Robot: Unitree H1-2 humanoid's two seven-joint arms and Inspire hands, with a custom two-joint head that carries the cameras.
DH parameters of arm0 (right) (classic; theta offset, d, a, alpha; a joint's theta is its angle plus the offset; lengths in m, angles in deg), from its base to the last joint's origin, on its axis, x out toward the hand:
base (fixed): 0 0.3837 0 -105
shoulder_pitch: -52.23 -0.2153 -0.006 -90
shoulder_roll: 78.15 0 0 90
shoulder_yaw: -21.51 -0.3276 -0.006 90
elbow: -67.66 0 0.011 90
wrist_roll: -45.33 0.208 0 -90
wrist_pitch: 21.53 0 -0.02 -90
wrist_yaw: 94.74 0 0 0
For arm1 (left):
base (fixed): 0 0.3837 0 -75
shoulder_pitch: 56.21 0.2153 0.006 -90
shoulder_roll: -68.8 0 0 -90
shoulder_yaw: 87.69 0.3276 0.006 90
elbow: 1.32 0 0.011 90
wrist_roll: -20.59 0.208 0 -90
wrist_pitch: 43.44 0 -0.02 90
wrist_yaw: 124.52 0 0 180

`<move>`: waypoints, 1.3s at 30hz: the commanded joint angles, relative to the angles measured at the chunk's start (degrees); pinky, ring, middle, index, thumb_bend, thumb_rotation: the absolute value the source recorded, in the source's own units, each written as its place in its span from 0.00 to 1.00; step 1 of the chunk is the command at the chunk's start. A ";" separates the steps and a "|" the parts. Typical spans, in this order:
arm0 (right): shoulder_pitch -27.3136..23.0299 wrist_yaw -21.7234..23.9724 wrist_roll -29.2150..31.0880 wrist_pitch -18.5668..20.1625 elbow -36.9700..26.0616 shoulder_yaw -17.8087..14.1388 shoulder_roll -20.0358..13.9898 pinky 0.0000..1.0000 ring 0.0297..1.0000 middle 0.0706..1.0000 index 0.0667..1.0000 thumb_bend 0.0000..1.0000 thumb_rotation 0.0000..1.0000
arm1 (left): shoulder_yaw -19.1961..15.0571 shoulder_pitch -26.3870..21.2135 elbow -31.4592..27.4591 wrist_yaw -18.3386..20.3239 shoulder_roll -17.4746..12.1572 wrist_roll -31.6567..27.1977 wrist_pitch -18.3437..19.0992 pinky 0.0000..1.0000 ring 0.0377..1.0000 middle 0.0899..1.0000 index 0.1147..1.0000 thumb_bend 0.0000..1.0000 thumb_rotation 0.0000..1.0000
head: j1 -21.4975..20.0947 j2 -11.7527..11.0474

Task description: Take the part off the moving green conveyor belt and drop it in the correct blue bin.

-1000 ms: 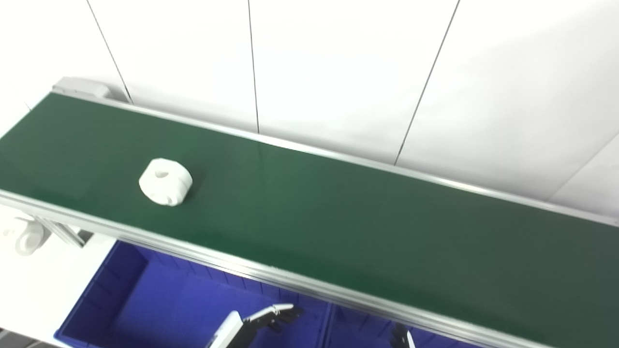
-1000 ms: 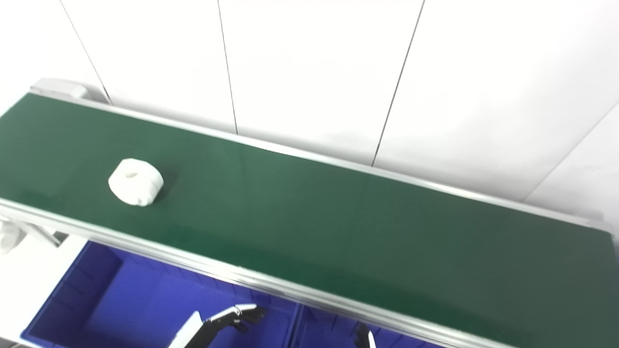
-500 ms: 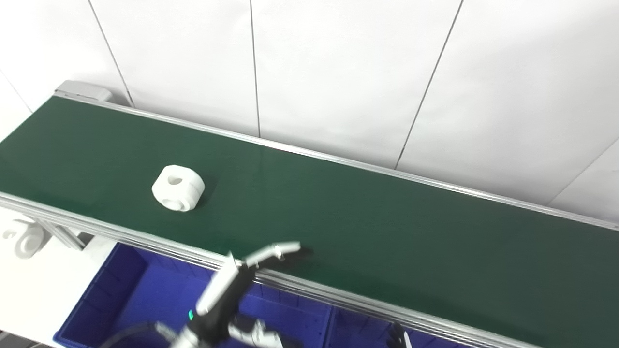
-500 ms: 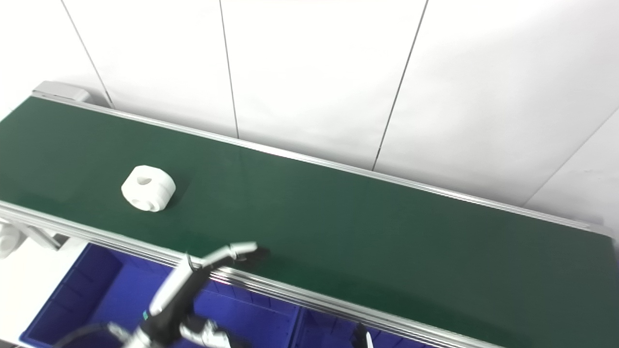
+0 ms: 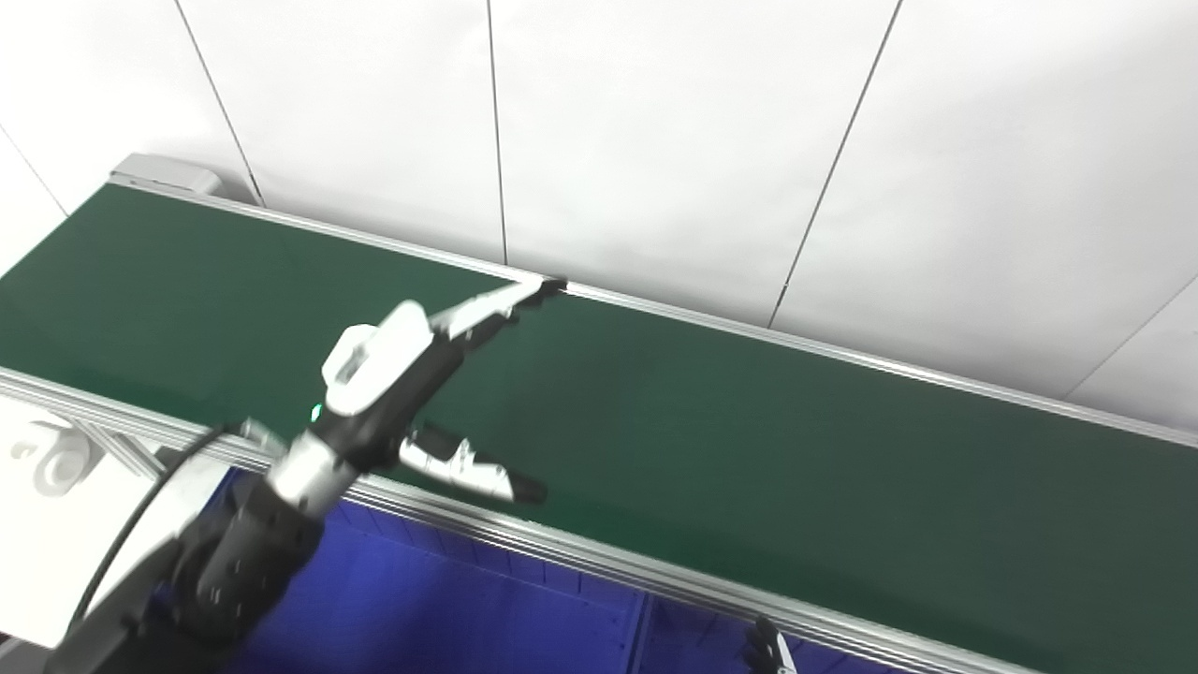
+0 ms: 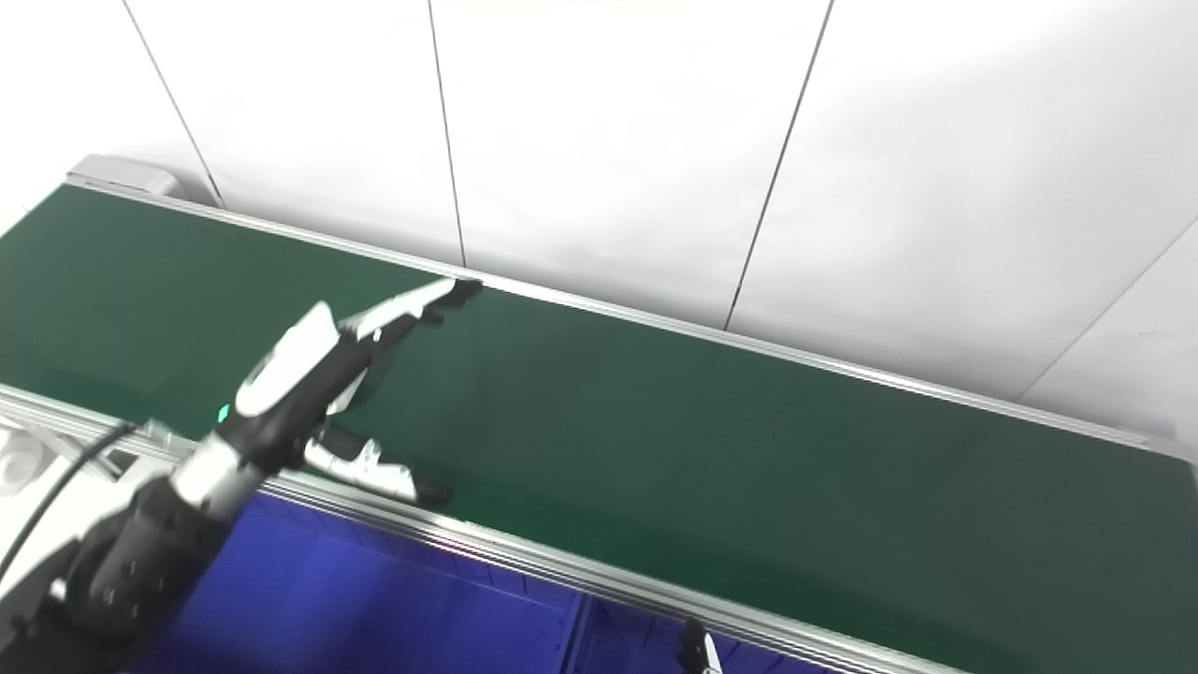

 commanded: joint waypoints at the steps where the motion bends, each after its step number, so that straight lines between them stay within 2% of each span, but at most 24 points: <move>1: -0.10 -1.01 0.83 -3.69 -0.86 0.41 0.06 0.87 0.89 0.92 0.97 0.77 0.43 | -1.77 -2.88 0.91 2.36 -1.74 -0.05 1.05 0.77 0.87 0.92 0.92 0.75 0.41 | 0.12 0.06; 5: -0.40 -0.66 1.50 -3.64 -0.75 0.39 -0.32 0.88 0.90 0.92 0.97 0.77 0.44 | -3.61 -6.61 4.02 6.59 -3.16 1.83 4.77 0.81 0.90 0.94 0.94 0.75 0.35 | 0.85 -0.06; 8: -0.81 -0.53 1.81 -3.63 -0.37 0.36 -0.51 0.88 0.91 0.93 0.98 0.77 0.44 | -4.51 -9.16 6.95 8.99 -4.53 3.34 6.06 0.84 0.91 0.95 0.96 0.77 0.31 | 1.36 -0.29; 13: -1.34 -0.47 2.19 -3.65 0.05 0.55 -0.81 0.89 0.91 0.93 0.98 0.77 0.44 | -5.09 -12.03 11.59 11.83 -6.15 5.14 8.74 0.83 0.92 0.95 0.95 0.81 0.28 | 1.63 -0.52; 16: -1.48 -1.62 2.50 -3.69 0.28 1.04 -1.07 0.87 0.90 0.92 0.97 0.77 0.43 | -4.10 -13.88 15.84 13.64 -7.80 7.45 9.76 0.86 0.92 0.94 0.94 0.85 0.24 | 1.55 -0.64; 21: -2.24 -3.53 2.80 -3.69 0.88 2.51 -1.74 0.87 0.90 0.93 0.98 0.77 0.44 | -2.42 -15.66 21.44 14.30 -9.16 10.57 8.65 0.87 0.90 0.92 0.93 0.91 0.15 | 1.38 -0.85; 29: -2.66 -5.17 3.95 -3.69 1.01 3.78 -2.31 0.89 0.91 0.92 0.97 0.77 0.43 | 0.49 -16.67 25.87 18.89 -10.29 12.24 11.08 0.91 0.90 0.92 0.93 0.96 0.07 | 1.32 -0.67; 35: -2.57 -5.73 4.71 -3.70 0.69 4.22 -2.61 0.88 0.90 0.92 0.97 0.77 0.42 | 2.54 -16.74 27.71 22.99 -10.19 12.84 13.01 0.93 0.92 0.92 0.95 0.97 0.12 | 1.40 -0.36; 39: -2.37 -5.60 5.05 -3.69 0.39 4.16 -2.74 0.89 0.91 0.92 0.97 0.77 0.43 | 4.39 -16.26 27.91 26.50 -9.72 13.03 16.97 0.90 0.94 0.94 0.96 0.96 0.14 | 1.42 -0.11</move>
